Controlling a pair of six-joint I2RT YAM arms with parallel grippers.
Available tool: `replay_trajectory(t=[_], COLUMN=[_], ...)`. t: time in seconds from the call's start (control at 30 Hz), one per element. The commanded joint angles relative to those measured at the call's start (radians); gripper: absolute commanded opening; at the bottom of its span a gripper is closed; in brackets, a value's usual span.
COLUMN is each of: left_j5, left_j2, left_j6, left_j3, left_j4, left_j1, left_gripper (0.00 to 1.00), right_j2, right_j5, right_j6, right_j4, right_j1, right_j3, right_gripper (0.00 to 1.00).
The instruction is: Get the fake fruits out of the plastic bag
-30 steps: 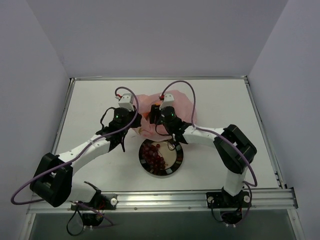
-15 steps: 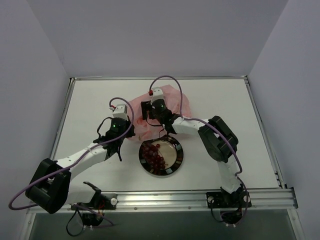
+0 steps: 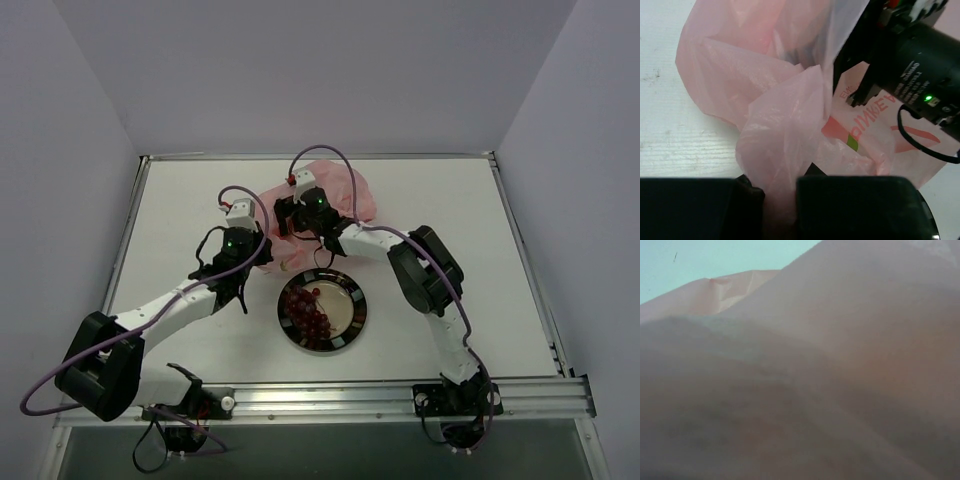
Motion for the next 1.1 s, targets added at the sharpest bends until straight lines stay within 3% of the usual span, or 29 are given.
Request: replay_trajectory(t=[0.0, 0.17, 0.37, 0.53, 0.63, 0.67, 0.77, 0.87, 1.07], left_j5=[-0.015, -0.018, -0.019, -0.024, -0.028, -0.027, -0.024, -0.022, -0.051], left_j2=[-0.004, 0.005, 0.021, 0.035, 0.038, 0.041, 0.047, 0.058, 0.059], left_j6=[-0.015, -0.018, -0.023, -0.02, -0.02, -0.02, -0.021, -0.023, -0.013], left_j3=[0.062, 0.062, 0.045, 0.051, 0.052, 0.054, 0.06, 0.069, 0.088], left_j4=[0.05, 0.055, 0.069, 0.072, 0.077, 0.078, 0.087, 0.095, 0.097], left_j1=[0.006, 0.006, 0.006, 0.008, 0.011, 0.014, 0.017, 0.017, 0.023], left_gripper=[0.02, 0.02, 0.02, 0.02, 0.02, 0.02, 0.02, 0.02, 0.02], right_j2=[0.036, 0.132, 0.175, 0.266, 0.268, 0.252, 0.148, 0.039, -0.142], right_j5=[-0.073, -0.109, -0.209, -0.186, -0.154, -0.148, -0.145, -0.149, -0.186], right_j6=[-0.007, 0.002, 0.002, 0.007, 0.011, 0.019, 0.043, 0.054, 0.114], right_j4=[-0.004, -0.044, -0.024, -0.069, -0.06, -0.014, 0.086, 0.14, 0.215], right_j1=[-0.003, -0.012, -0.003, -0.003, -0.003, -0.003, -0.005, -0.006, -0.009], right_j3=[0.072, 0.182, 0.224, 0.337, 0.324, 0.299, 0.177, 0.106, -0.069], right_gripper=[0.87, 0.95, 0.97, 0.94, 0.75, 0.6, 0.32, 0.24, 0.22])
